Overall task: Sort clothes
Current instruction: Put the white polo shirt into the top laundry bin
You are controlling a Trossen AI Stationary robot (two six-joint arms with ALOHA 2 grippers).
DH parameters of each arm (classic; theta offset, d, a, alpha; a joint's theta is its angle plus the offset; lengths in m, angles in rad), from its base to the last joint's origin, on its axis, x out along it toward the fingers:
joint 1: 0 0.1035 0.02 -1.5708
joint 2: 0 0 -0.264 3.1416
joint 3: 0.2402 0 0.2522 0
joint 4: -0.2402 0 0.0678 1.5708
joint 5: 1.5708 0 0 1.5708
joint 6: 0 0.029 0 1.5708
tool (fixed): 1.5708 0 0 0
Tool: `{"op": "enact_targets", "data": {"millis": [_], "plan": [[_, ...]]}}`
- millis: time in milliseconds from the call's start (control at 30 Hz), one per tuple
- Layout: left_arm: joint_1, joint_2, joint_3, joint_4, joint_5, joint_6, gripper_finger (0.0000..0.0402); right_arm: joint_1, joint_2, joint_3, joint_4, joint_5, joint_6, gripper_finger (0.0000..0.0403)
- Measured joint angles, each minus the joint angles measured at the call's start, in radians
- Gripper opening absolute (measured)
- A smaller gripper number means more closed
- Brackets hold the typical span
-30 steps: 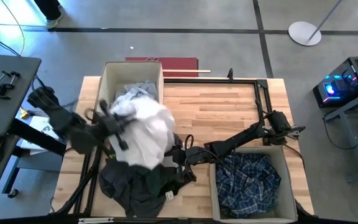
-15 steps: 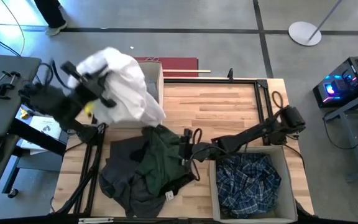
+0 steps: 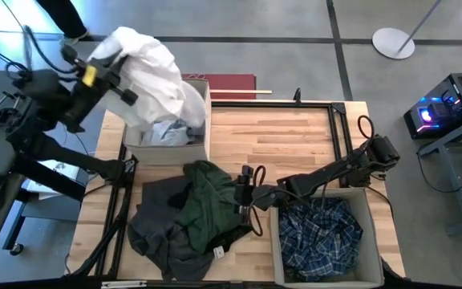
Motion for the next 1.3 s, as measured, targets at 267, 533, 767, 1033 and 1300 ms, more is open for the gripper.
{"op": "enact_targets", "data": {"millis": [267, 533, 767, 1033, 1300], "plan": [[0.146, -0.001, -0.197, -0.419, 0.154, -0.448, 0.0001, 0.003, 0.000, 0.000, -0.012, -0.002, 0.001, 0.0239], [0.354, -0.001, -0.478, -0.442, 0.432, -0.711, 0.0039, 0.004, 0.001, 0.000, -0.016, -0.004, 0.000, 0.0239], [0.601, 0.068, -0.611, -0.293, 0.720, -0.715, 0.0133, 0.004, 0.001, 0.000, -0.019, -0.005, 0.001, 0.0239], [0.743, 0.261, -0.622, -0.225, 0.930, -0.690, 0.0172, 0.004, 0.001, 0.000, -0.024, -0.005, 0.001, 0.0239], [0.627, 0.370, -0.444, -0.259, 0.451, -0.565, 0.0120, 0.003, 0.001, 0.001, -0.025, -0.005, -0.002, 0.0239]]}}
